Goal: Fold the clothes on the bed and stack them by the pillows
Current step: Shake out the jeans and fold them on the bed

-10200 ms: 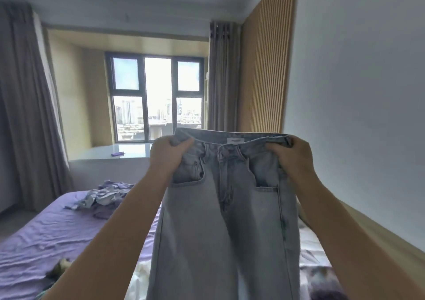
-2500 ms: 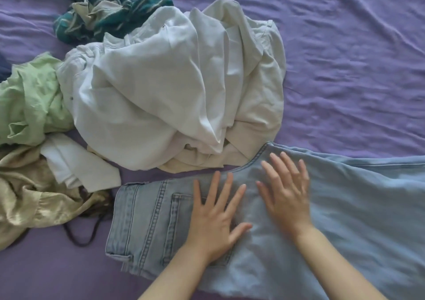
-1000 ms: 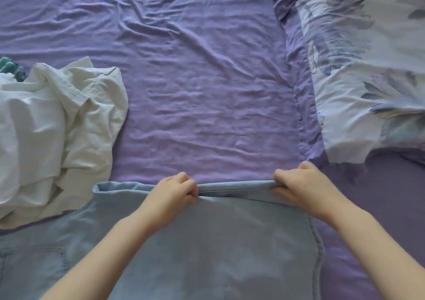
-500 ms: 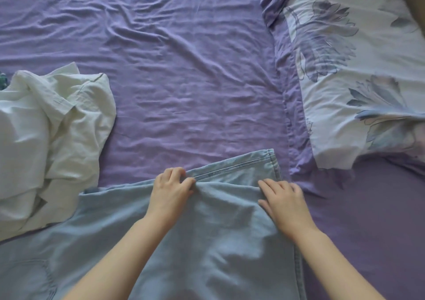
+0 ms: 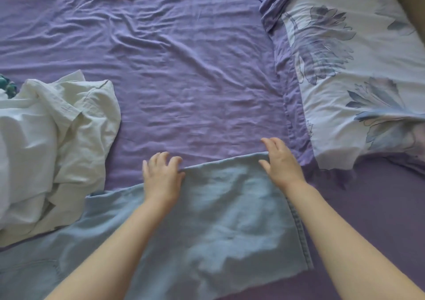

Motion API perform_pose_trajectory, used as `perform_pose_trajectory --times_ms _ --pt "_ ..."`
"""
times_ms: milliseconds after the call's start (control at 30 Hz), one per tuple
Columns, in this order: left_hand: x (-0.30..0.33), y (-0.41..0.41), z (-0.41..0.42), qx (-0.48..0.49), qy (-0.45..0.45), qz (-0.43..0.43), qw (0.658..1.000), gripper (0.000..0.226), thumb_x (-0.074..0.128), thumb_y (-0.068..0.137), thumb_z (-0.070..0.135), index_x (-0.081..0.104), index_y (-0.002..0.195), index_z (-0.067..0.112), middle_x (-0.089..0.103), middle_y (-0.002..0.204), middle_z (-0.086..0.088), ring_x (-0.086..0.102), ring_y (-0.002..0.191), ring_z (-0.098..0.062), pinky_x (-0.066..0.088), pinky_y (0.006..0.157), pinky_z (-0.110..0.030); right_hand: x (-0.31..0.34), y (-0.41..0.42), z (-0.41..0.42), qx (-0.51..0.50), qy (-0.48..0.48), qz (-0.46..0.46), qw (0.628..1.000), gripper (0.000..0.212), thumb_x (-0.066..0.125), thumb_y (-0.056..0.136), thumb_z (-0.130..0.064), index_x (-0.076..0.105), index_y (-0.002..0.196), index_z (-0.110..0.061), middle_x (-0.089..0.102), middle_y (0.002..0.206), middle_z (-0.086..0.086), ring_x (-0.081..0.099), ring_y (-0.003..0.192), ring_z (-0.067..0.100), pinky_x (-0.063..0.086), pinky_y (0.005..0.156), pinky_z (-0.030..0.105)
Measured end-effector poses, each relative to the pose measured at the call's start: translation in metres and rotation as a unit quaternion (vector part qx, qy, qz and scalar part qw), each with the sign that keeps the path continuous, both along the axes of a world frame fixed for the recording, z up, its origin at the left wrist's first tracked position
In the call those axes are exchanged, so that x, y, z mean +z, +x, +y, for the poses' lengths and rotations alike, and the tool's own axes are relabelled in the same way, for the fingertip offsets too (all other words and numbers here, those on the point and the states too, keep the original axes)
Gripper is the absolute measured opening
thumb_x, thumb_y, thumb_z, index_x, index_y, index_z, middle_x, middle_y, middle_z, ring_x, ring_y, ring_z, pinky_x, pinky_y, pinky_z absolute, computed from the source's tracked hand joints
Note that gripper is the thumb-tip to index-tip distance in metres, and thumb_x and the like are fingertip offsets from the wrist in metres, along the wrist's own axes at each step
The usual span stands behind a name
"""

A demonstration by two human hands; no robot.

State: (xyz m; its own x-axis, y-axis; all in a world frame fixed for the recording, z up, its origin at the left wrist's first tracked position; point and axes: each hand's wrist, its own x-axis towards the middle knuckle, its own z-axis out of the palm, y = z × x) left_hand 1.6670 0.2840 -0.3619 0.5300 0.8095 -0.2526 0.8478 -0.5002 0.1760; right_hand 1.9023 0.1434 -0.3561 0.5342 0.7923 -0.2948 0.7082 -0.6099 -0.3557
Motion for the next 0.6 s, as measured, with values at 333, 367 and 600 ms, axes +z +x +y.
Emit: perform_pose_trajectory --times_ms 333,367,600 --pt "-0.024 -0.009 -0.165 -0.280 -0.055 -0.025 0.958 0.033 0.057 0.067 0.031 0.073 0.096 0.031 0.067 0.118 -0.002 0.064 0.110 -0.022 0.052 0.087 -0.050 -0.025 -0.074 -0.126 -0.099 0.048 -0.022 0.994 0.071 0.082 0.069 -0.012 0.049 0.130 0.005 0.057 0.126 0.023 0.058 0.111 0.040 0.049 0.088 0.047" --pt "-0.024 -0.008 -0.168 -0.271 -0.069 -0.016 0.960 0.033 0.056 0.068 0.031 0.072 0.096 0.032 0.067 0.118 -0.001 0.064 0.110 -0.022 0.053 0.087 -0.048 -0.026 -0.078 -0.132 -0.121 0.047 -0.014 0.991 0.072 0.081 0.071 -0.014 0.047 0.131 0.005 0.056 0.127 0.022 0.057 0.112 0.040 0.049 0.088 0.047" --pt "-0.023 -0.003 -0.163 -0.213 -0.192 0.018 0.958 0.040 0.042 0.095 0.028 0.044 0.135 0.028 0.020 0.157 -0.001 0.013 0.146 -0.022 0.009 0.116 -0.046 -0.013 -0.106 -0.152 -0.266 0.012 0.052 0.962 0.081 0.070 0.081 -0.033 0.026 0.146 -0.010 0.050 0.134 0.022 0.049 0.119 0.039 0.043 0.092 0.044"
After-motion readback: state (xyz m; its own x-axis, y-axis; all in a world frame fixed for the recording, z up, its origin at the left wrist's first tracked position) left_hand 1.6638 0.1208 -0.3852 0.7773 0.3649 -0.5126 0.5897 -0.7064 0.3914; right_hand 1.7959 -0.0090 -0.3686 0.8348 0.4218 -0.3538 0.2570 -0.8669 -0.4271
